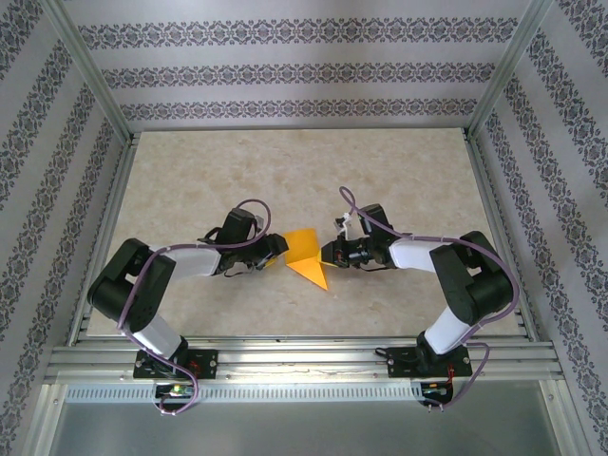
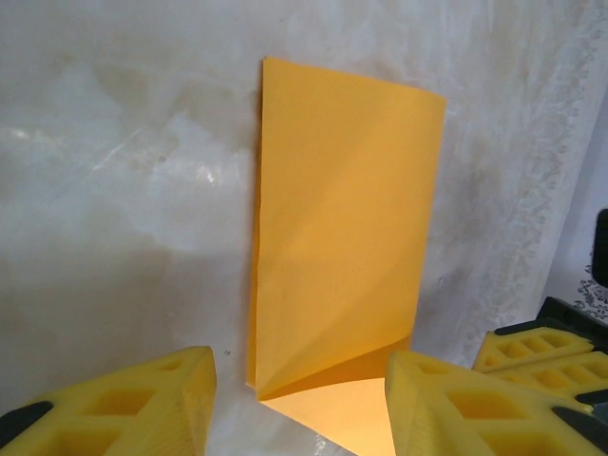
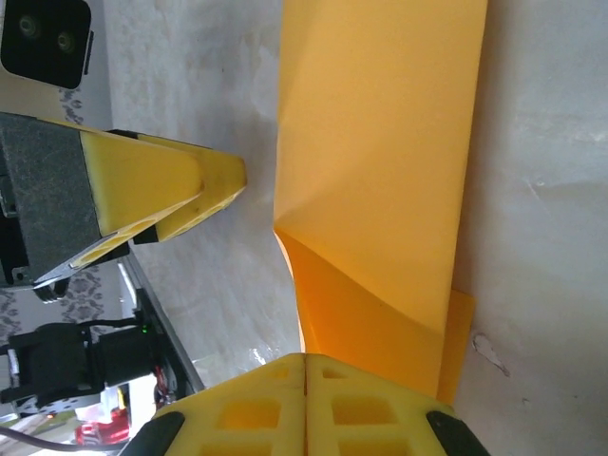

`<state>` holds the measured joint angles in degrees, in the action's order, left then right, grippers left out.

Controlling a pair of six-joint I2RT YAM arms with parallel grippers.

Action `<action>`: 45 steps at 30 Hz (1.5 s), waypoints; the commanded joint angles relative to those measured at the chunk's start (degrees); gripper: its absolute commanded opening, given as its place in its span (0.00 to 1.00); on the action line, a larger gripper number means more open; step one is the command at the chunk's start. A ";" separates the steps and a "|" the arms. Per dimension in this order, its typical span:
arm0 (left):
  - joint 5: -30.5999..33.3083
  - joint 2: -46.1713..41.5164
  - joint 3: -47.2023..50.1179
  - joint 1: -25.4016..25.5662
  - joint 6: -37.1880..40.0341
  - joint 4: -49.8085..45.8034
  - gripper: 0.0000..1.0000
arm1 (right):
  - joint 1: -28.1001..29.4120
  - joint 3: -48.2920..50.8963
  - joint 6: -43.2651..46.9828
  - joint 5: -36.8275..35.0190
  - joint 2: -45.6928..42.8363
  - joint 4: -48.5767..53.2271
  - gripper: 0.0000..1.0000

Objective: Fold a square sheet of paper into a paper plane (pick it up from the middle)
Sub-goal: Fourth fold the wing at the center of the table.

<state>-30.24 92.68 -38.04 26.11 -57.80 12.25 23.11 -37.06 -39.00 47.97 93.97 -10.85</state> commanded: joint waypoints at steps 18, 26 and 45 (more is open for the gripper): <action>-3.90 5.11 -3.06 -0.93 -2.31 5.23 0.49 | -2.81 5.51 -7.11 5.56 -0.11 -15.23 0.03; -5.61 7.44 -3.28 -0.85 -5.30 11.22 0.43 | -3.05 5.83 -7.53 6.09 0.17 -15.95 0.03; -8.33 14.81 -5.07 -1.02 -9.24 22.98 0.33 | -3.95 7.00 -5.90 5.92 1.89 -14.29 0.03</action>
<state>-37.45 106.04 -41.19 25.96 -66.54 31.55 19.97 -31.00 -46.37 52.82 94.98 -25.10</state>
